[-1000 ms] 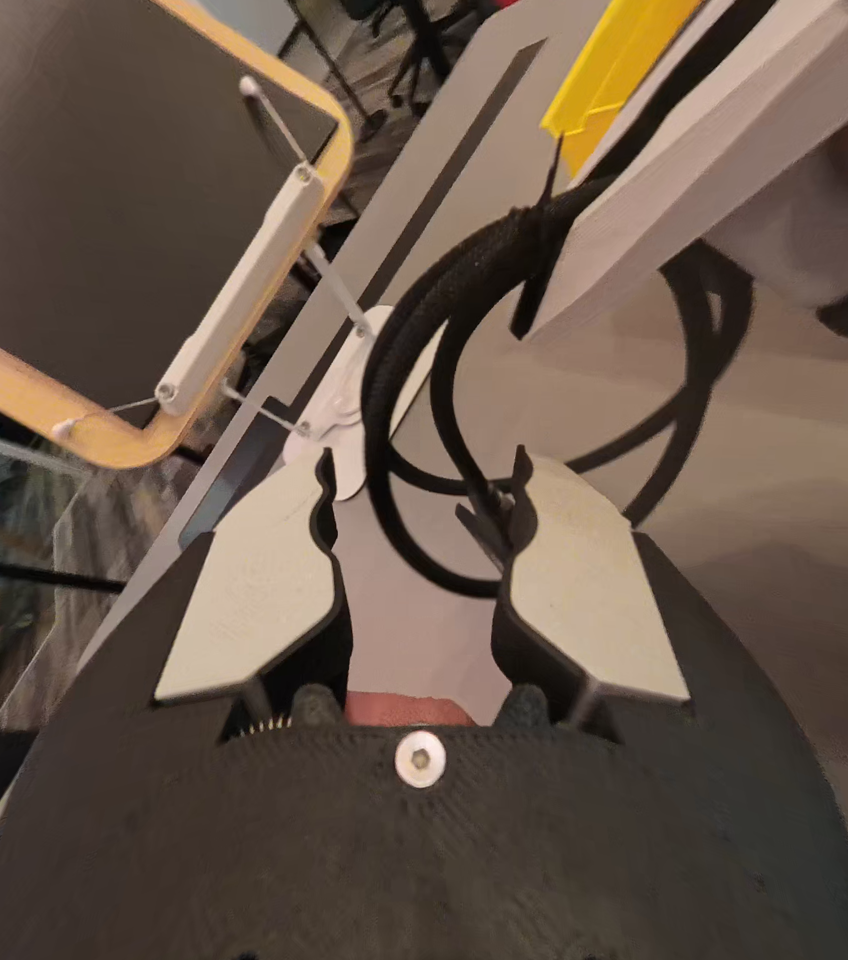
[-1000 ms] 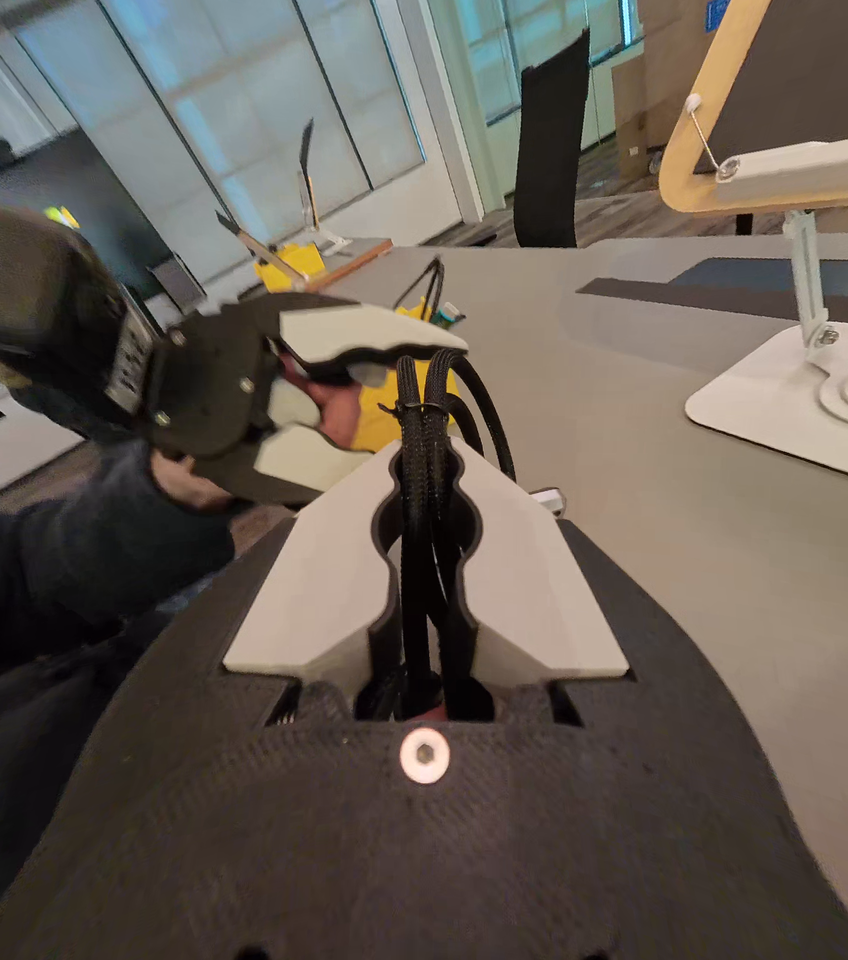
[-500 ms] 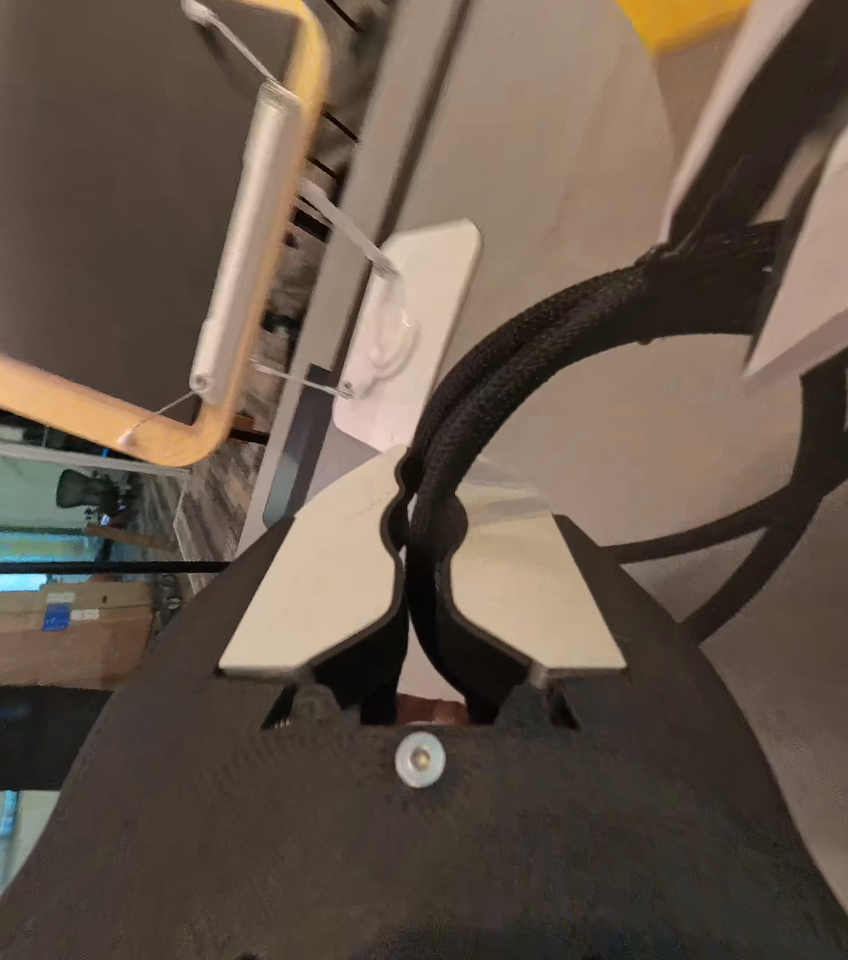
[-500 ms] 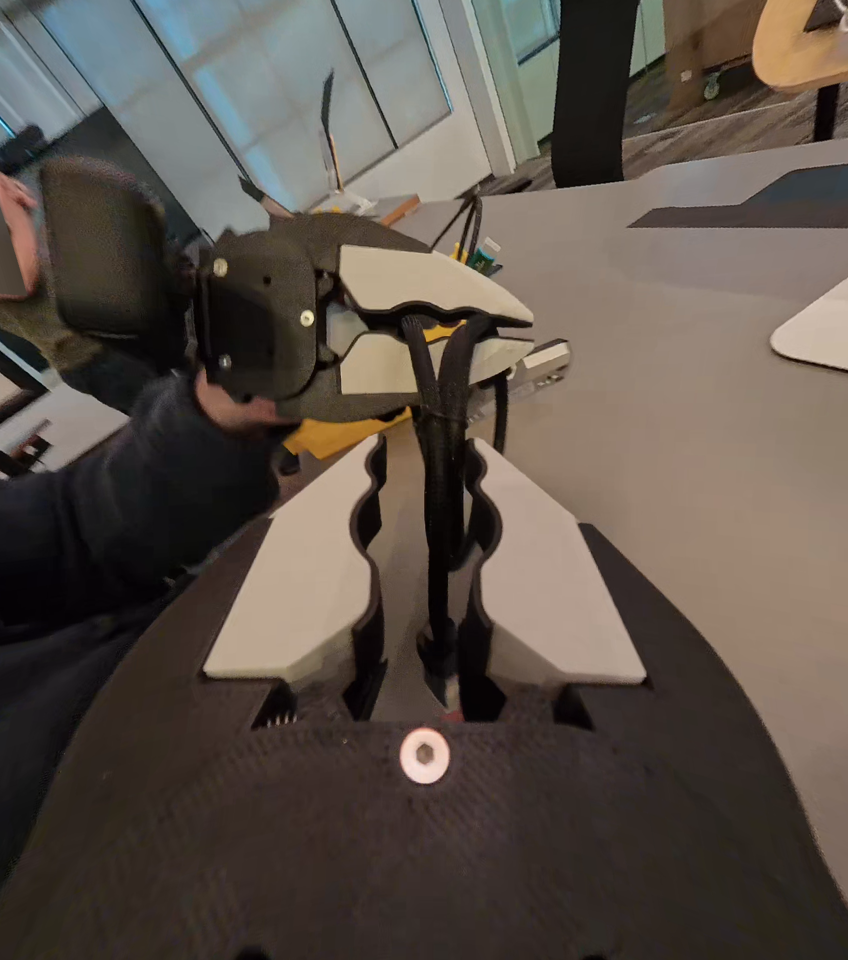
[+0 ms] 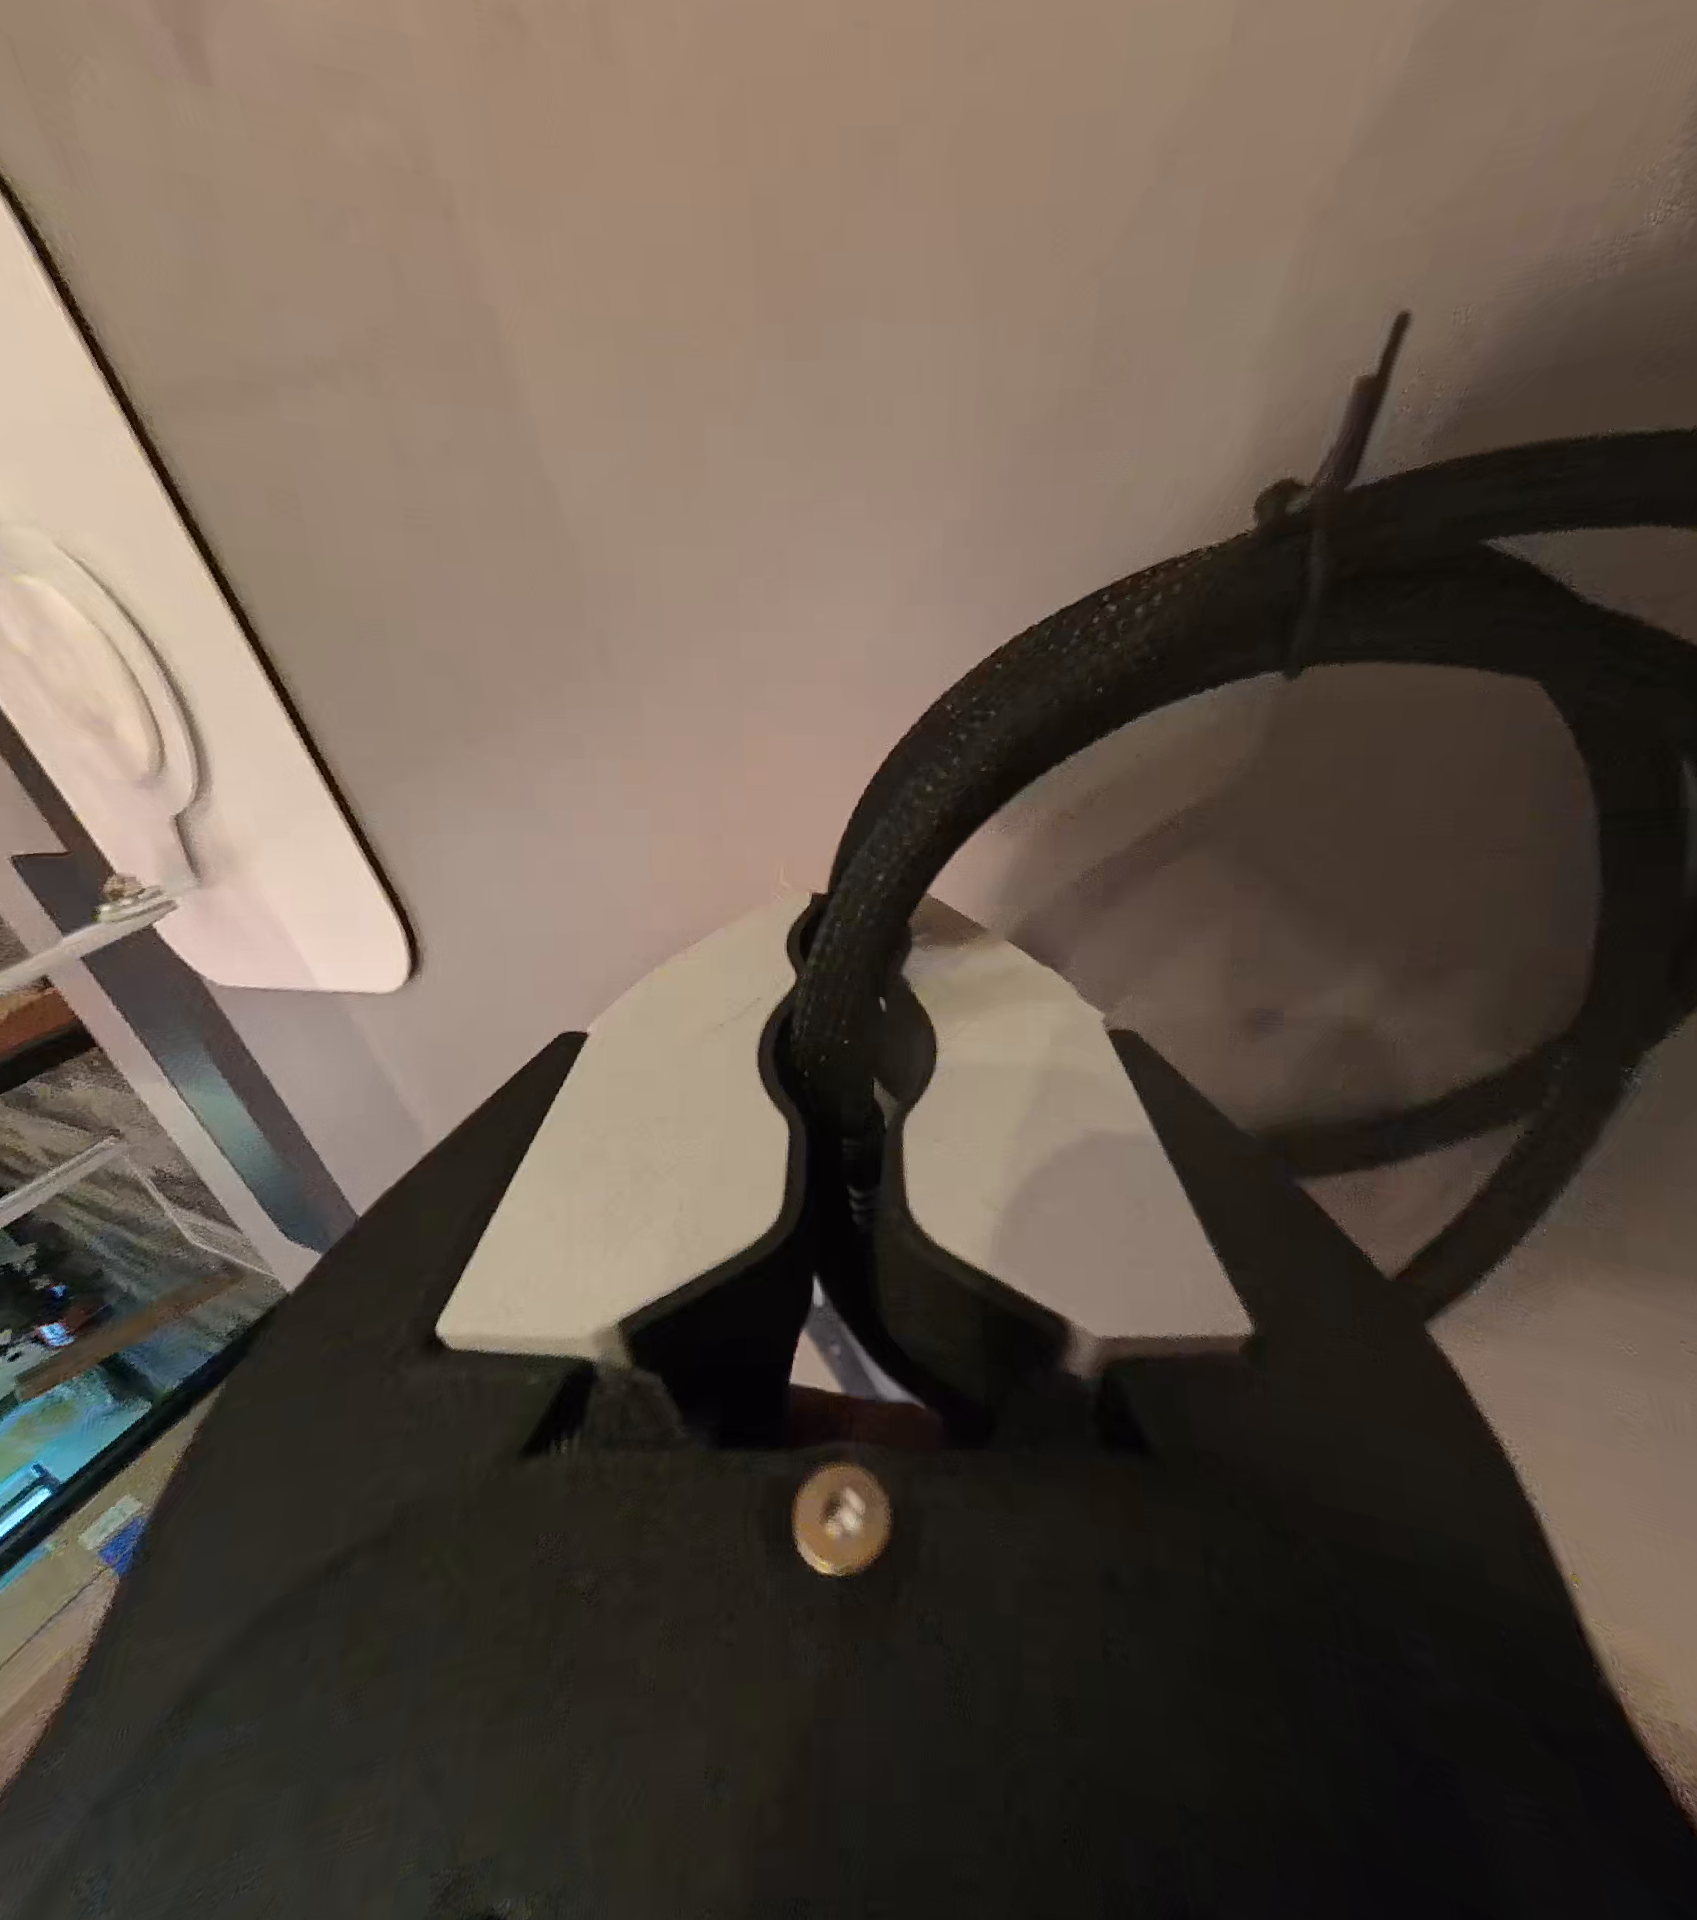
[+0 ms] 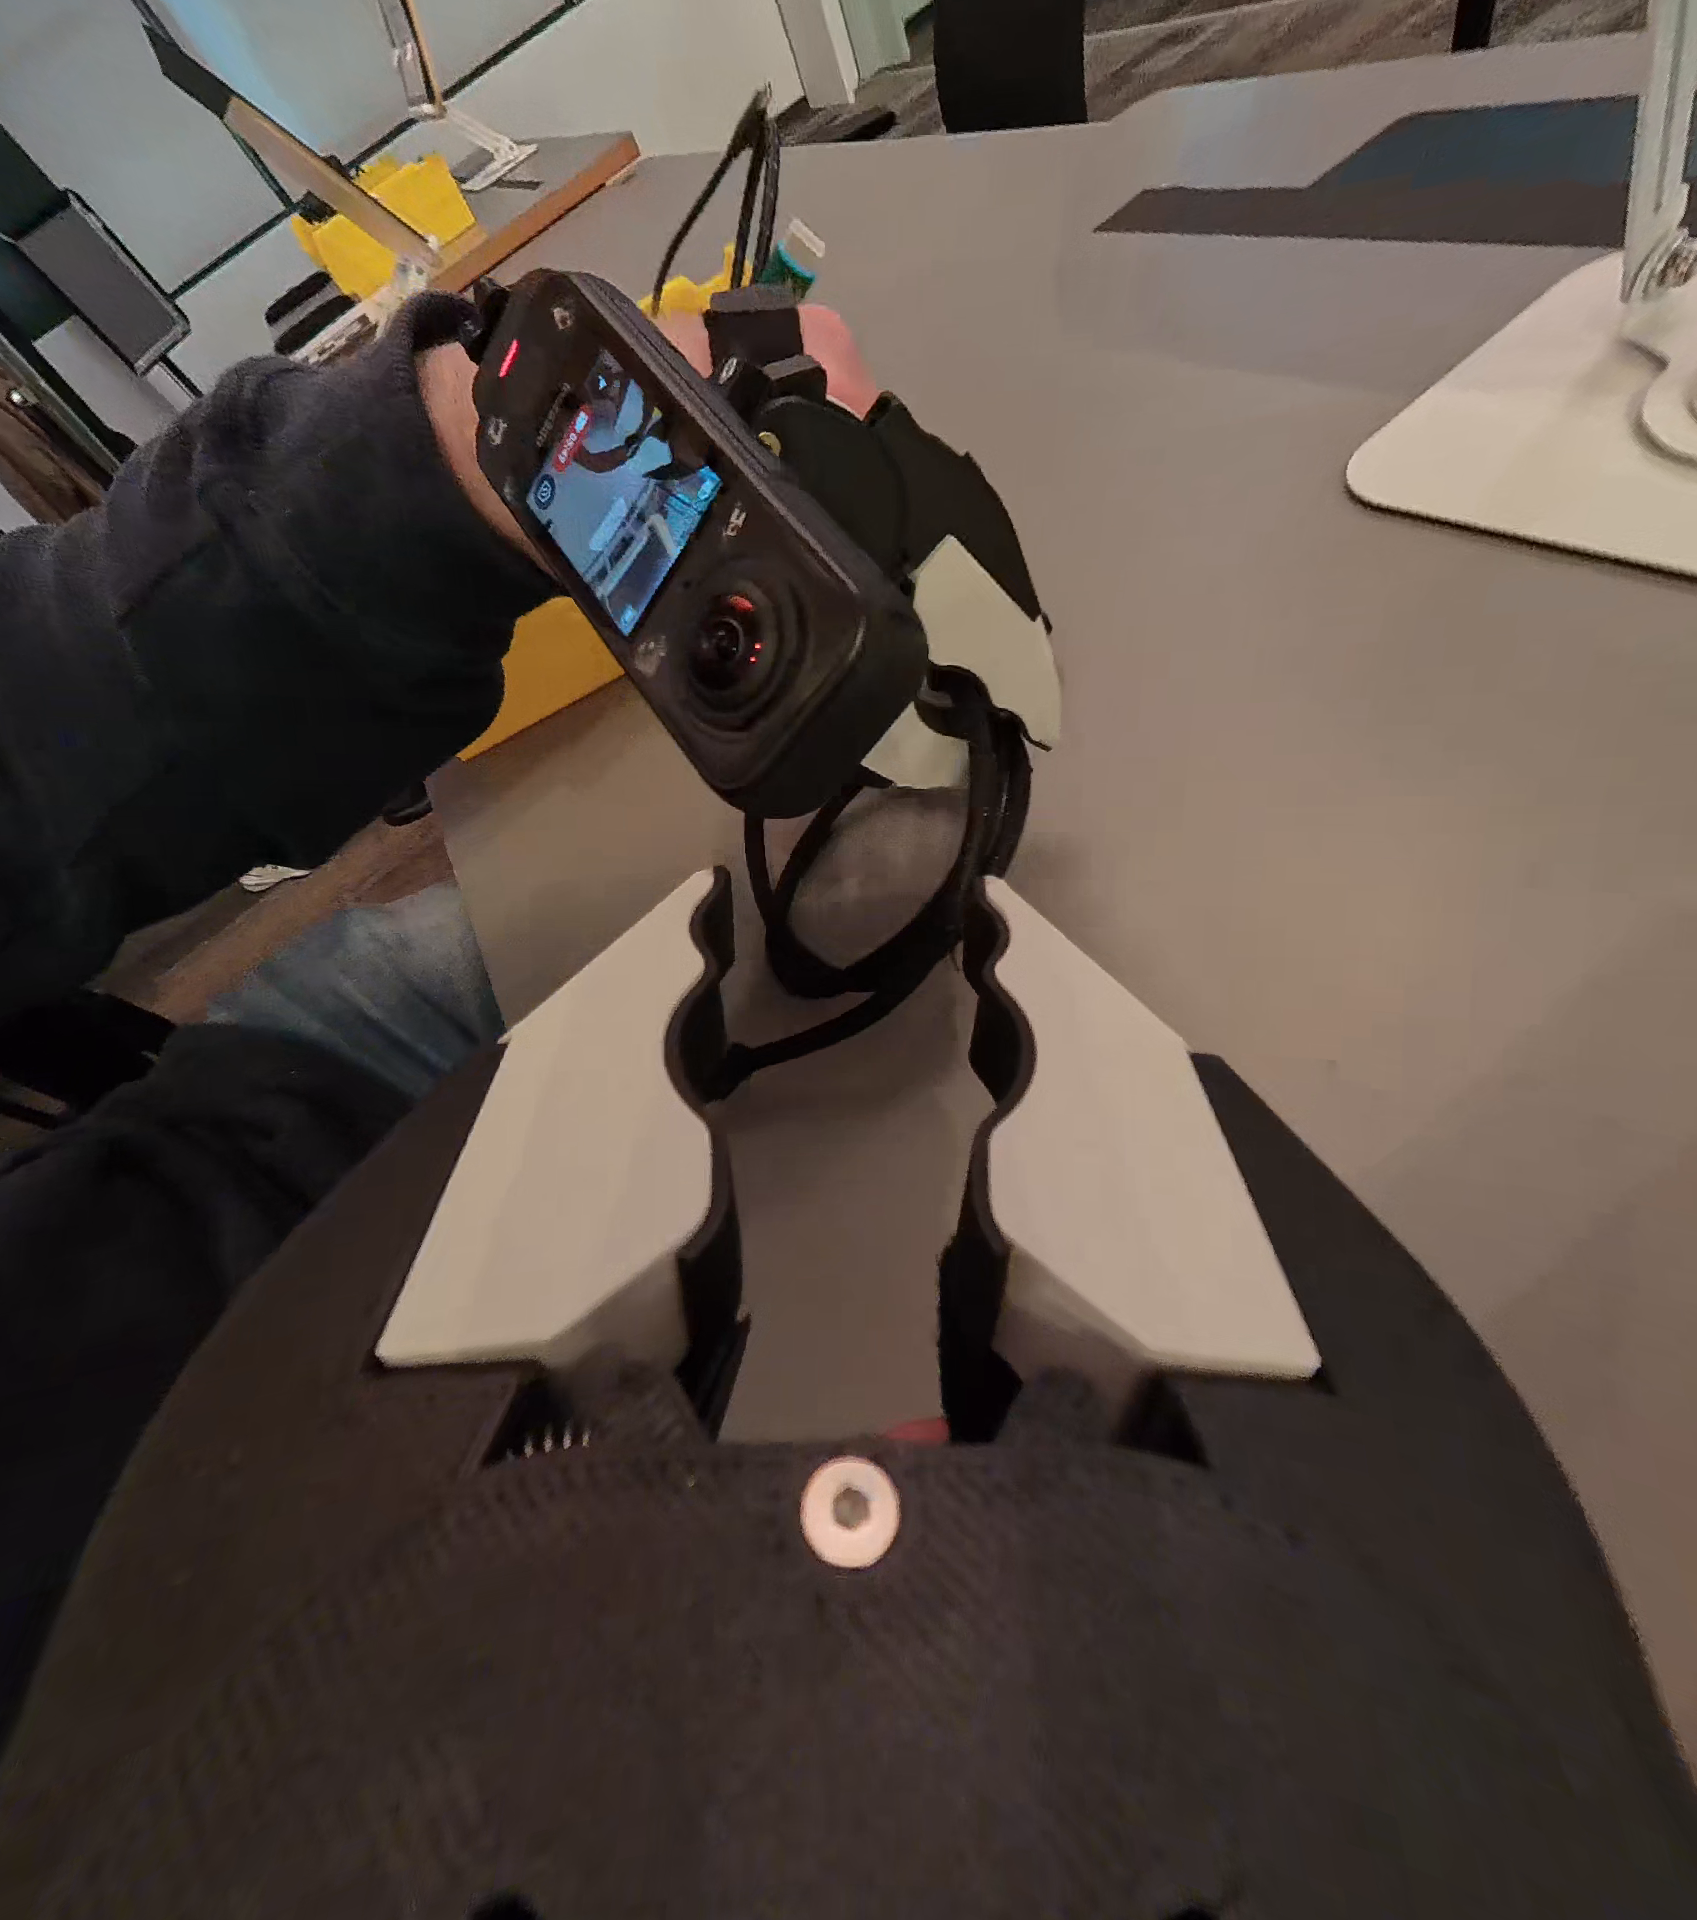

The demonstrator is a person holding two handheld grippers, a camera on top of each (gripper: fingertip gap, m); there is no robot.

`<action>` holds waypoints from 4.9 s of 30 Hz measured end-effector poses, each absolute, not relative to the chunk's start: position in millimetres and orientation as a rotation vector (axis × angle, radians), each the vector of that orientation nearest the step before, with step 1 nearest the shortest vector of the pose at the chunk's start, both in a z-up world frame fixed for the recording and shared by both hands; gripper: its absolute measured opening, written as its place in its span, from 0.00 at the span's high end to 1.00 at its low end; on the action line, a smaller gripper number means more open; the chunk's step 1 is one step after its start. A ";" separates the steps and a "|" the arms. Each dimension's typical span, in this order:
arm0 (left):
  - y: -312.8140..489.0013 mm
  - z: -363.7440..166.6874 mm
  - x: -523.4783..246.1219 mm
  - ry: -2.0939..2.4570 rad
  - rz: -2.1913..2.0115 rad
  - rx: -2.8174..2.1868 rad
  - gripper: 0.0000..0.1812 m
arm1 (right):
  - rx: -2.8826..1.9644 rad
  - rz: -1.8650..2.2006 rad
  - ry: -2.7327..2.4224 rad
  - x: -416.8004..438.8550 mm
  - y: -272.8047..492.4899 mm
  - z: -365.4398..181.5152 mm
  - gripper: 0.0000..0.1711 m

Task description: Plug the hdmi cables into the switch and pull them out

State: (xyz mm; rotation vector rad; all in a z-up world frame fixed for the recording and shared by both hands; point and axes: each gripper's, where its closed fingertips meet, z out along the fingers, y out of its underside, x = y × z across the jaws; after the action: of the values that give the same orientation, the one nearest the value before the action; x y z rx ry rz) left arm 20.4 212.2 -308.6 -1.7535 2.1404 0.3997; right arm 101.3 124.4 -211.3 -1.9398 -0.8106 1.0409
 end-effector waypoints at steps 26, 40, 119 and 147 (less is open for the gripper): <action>225.4 -223.1 14.2 1.547 0.273 -1.662 0.70 | -1.933 0.792 -1.085 75.4 131.1 -227.7 0.78; 128.6 -168.3 -181.1 1.446 0.421 -1.900 0.87 | -1.901 0.828 -1.055 79.7 132.3 -225.2 0.79; 111.1 -95.4 21.9 0.306 -1.183 -1.333 1.00 | -1.479 1.240 -0.862 35.7 106.8 -99.7 1.00; 129.9 -120.6 15.5 0.933 0.367 -1.384 1.00 | -1.530 0.795 -1.118 38.3 103.0 -113.8 1.00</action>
State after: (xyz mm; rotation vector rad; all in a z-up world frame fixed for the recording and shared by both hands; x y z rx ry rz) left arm 15.5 129.9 -120.6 -1.3837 0.9327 0.3674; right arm 38.3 103.0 -113.8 -1.5296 -1.1175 0.7949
